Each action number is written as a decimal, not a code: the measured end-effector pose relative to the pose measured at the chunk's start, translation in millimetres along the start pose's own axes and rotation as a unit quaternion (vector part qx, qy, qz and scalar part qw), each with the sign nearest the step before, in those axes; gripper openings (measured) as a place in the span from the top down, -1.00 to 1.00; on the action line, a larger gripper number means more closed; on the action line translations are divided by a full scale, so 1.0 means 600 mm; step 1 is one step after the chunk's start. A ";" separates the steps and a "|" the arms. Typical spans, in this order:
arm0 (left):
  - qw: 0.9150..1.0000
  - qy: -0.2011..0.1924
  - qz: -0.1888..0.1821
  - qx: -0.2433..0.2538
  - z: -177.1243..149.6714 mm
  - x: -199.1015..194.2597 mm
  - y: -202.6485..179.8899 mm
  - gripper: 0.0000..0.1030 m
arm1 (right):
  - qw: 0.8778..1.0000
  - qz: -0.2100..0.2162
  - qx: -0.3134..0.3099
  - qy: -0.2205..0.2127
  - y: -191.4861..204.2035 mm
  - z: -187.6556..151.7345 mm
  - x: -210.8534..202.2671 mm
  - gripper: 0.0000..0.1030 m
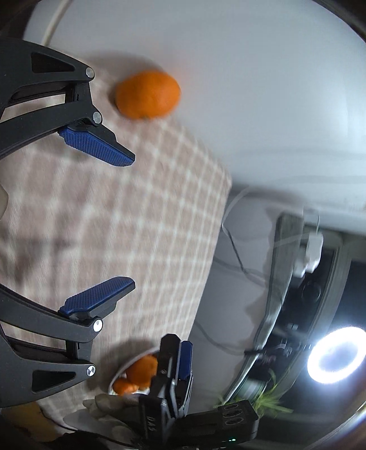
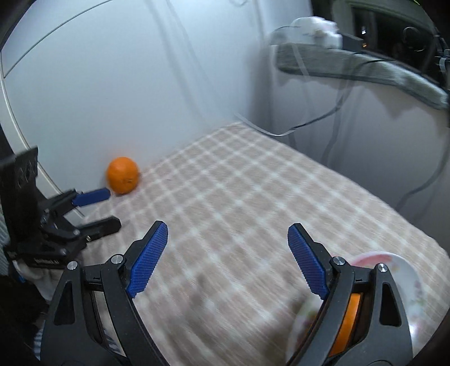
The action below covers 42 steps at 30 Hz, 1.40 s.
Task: Organize fruits
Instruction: 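Move the right tool to the mandarin lying by the wall, then close the right tool on the mandarin and lift it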
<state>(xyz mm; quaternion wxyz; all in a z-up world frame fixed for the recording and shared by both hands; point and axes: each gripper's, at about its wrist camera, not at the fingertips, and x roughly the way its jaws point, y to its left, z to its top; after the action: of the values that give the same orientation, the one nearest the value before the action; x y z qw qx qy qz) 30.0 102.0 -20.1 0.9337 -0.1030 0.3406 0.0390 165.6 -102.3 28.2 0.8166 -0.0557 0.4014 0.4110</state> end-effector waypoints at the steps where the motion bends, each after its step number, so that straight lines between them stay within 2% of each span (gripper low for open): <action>1: 1.000 -0.001 0.005 -0.005 -0.003 -0.002 0.011 -0.58 | 1.000 0.011 -0.001 0.002 0.007 0.005 0.010 -0.74; 6: 0.999 -0.004 0.032 -0.037 -0.021 -0.007 0.072 -0.56 | 0.998 0.061 -0.010 0.015 0.048 0.031 0.062 -0.74; 11: 0.997 -0.008 0.058 -0.043 -0.033 -0.004 0.107 -0.55 | 0.994 0.110 -0.003 0.026 0.083 0.060 0.120 -0.74; 15: 0.996 -0.012 0.073 -0.047 -0.037 0.000 0.126 -0.41 | 0.987 0.154 0.004 0.037 0.108 0.081 0.164 -0.74; 18: 0.995 -0.012 0.071 -0.064 -0.039 0.002 0.145 -0.34 | 0.983 0.176 0.002 0.045 0.131 0.095 0.198 -0.74; 22: 0.996 -0.011 0.074 -0.058 -0.041 0.007 0.153 -0.23 | 0.977 0.208 0.003 0.056 0.159 0.107 0.239 -0.74; 26: 0.996 -0.008 0.075 -0.053 -0.043 0.014 0.160 -0.07 | 0.972 0.227 -0.003 0.066 0.188 0.114 0.273 -0.73; 27: 0.996 -0.008 0.075 -0.052 -0.043 0.016 0.160 -0.05 | 0.970 0.233 -0.005 0.069 0.195 0.113 0.280 -0.67; 29: 0.996 -0.005 0.075 -0.051 -0.041 0.023 0.162 -0.03 | 0.968 0.240 -0.007 0.076 0.206 0.113 0.295 -0.61; 39: 0.996 0.000 0.073 -0.047 -0.037 0.040 0.168 0.06 | 0.959 0.266 0.006 0.096 0.227 0.110 0.363 -0.60; 42: 0.996 -0.002 0.075 -0.045 -0.036 0.039 0.169 0.07 | 0.957 0.273 0.011 0.103 0.229 0.104 0.376 -0.49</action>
<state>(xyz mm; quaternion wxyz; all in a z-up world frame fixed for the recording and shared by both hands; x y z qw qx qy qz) 19.9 196.2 -67.8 0.9234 -0.1187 0.3434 0.1240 182.0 155.4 -54.9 0.6283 0.0224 0.4877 0.6057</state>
